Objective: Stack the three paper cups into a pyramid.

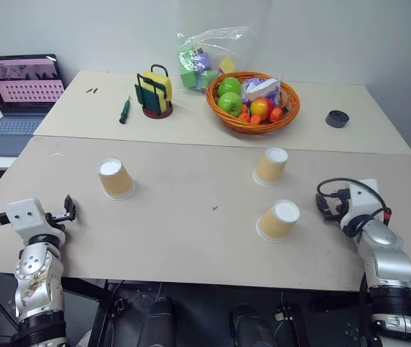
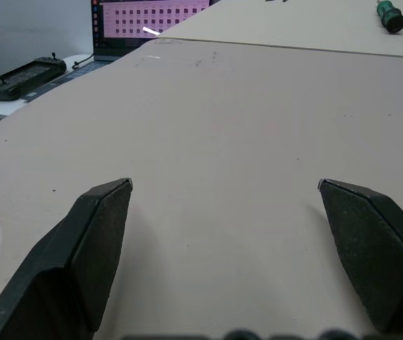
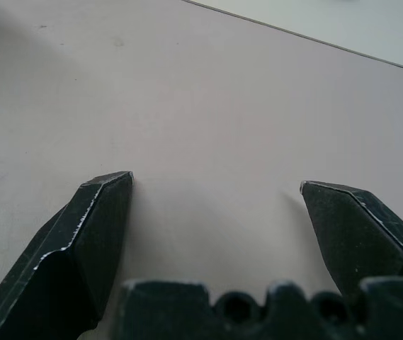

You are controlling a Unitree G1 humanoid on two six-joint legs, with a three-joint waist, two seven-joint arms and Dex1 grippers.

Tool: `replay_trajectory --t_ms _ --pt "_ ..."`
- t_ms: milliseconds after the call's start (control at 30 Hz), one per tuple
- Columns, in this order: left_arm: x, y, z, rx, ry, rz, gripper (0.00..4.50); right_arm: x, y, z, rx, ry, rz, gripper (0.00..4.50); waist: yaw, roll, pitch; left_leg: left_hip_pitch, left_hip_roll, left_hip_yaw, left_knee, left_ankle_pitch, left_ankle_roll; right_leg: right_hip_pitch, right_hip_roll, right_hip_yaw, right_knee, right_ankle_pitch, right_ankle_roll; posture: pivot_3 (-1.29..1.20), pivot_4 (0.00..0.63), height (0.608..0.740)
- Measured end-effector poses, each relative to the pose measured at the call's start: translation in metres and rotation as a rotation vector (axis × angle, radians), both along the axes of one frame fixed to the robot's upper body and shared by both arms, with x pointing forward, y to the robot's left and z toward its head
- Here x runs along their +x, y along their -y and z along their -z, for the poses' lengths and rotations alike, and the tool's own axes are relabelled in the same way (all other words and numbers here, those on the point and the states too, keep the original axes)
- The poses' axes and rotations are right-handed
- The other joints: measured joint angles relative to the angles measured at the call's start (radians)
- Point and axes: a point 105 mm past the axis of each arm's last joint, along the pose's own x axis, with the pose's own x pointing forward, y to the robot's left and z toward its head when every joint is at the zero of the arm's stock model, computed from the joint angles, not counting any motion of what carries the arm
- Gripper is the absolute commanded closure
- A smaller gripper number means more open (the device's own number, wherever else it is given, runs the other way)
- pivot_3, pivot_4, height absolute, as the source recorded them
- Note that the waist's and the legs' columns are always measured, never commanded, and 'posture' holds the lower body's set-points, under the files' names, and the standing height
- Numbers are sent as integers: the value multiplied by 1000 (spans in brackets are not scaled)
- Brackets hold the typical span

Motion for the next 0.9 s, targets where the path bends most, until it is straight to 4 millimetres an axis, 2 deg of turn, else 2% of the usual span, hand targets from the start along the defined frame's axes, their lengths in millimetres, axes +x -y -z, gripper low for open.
replay_trajectory --t_ms 67,100,200,333,400,500,600,667,767,833,900 --pt "0 0 0 0 0 1 0 0 0 0 0 0 0 10 0 0 0 0 0 0 0 0 0 0 0 0 0 0 0 0 150 675" --pt "-1 6 1 5 -11 64 0 2 -2 -1 -2 1 -7 10 -1 0 0 0 0 0 0 0 0 0 0 0 0 0 0 0 150 675" --pt "-8 59 7 54 -85 445 0 4 -5 1 -12 -9 -17 10 -4 0 0 0 0 1 0 0 0 0 0 0 0 0 -1 0 150 675" --pt "-38 137 15 125 -205 927 0 10 -3 -4 -24 -30 -51 10 -4 2 0 0 0 1 -1 0 0 0 0 0 0 -1 -2 0 150 675" --pt "-49 165 14 145 -223 1085 0 11 -3 -7 -52 -59 -98 10 1 2 0 0 0 1 0 0 0 0 0 0 0 -3 -6 0 150 675" --pt "-53 184 2 176 -202 1193 0 4 -3 -8 -97 -131 -225 10 5 2 0 0 0 1 0 0 0 0 0 0 0 -4 -7 0 150 675" --pt "-47 191 -12 213 -172 1234 0 -17 6 -7 -138 -249 -371 10 9 2 -1 1 0 1 0 -1 1 1 0 0 -1 -3 -1 0 150 675" --pt "-43 195 -16 222 -161 1251 0 -34 10 -6 -158 -337 -477 10 8 2 -1 1 0 1 -1 -1 1 1 0 0 -1 -3 -1 0 150 675" --pt "-35 202 -24 237 -139 1282 0 -71 11 -4 -184 -546 -703 10 10 3 -1 3 0 1 -1 -1 1 3 0 0 -1 -6 3 0 150 675" --pt "-32 204 -24 234 -136 1291 0 -86 0 -8 -163 -611 -842 10 -3 3 -1 4 1 1 -1 -1 1 3 0 1 -1 -6 4 0 150 675" --pt "-33 209 -23 224 -132 1304 0 -96 -23 -12 -140 -623 -971 10 -18 3 -1 5 1 1 -1 -1 1 4 0 1 -1 -6 5 0 150 675"
